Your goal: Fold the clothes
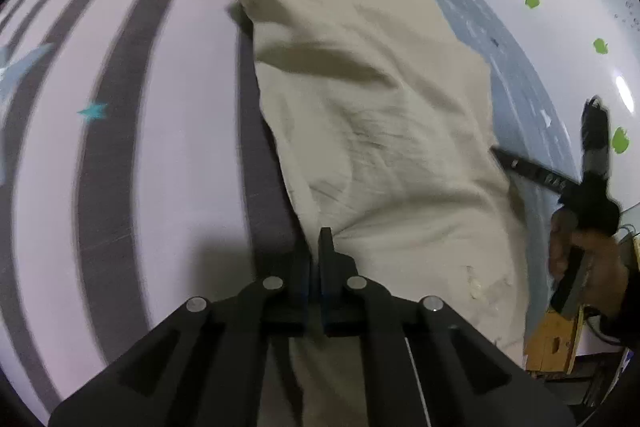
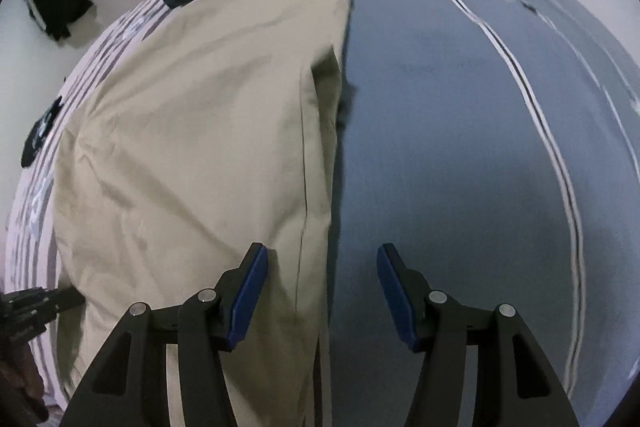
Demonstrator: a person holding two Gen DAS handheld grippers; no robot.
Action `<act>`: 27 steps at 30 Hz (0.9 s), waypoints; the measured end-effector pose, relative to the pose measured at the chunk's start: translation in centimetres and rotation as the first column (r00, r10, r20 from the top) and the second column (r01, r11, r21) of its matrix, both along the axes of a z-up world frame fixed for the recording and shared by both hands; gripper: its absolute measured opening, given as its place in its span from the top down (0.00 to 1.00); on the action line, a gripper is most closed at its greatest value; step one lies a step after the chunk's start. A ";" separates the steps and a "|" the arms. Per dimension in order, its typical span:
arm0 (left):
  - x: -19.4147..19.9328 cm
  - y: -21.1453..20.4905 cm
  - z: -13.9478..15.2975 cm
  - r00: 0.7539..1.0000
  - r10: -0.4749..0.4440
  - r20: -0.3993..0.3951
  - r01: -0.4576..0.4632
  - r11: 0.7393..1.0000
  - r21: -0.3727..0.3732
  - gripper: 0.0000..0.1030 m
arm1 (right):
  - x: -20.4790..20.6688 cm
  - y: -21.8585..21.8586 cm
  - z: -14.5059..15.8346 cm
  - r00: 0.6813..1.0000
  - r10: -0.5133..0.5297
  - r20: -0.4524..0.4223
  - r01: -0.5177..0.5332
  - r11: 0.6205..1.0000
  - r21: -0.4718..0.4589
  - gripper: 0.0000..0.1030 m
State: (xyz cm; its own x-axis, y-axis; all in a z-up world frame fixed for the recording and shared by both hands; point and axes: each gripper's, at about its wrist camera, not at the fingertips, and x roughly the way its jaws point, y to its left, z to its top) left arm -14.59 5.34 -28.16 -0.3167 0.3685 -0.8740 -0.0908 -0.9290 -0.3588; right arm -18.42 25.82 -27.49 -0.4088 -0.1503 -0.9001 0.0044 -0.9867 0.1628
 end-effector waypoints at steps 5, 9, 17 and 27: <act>4.7 -2.3 -1.2 0.997 0.057 0.051 -0.059 0.998 0.030 0.85 | 2.5 -0.5 -0.4 0.999 -0.038 -0.004 0.038 0.999 -0.026 0.49; 7.8 -2.1 -1.3 0.999 0.025 0.028 -0.027 0.998 0.050 0.67 | 6.0 -2.0 -0.5 0.998 -0.056 -0.004 0.056 0.998 -0.016 0.49; 10.4 -0.7 -1.1 0.999 -0.032 0.007 0.032 0.996 0.088 0.40 | 15.2 -4.2 -0.5 0.989 -0.145 0.035 0.147 0.986 -0.078 0.49; 9.7 -1.6 -0.1 0.992 -0.069 -0.104 0.074 0.996 0.046 0.92 | 14.9 -7.2 -1.2 0.995 -0.098 0.030 0.100 0.992 -0.072 0.90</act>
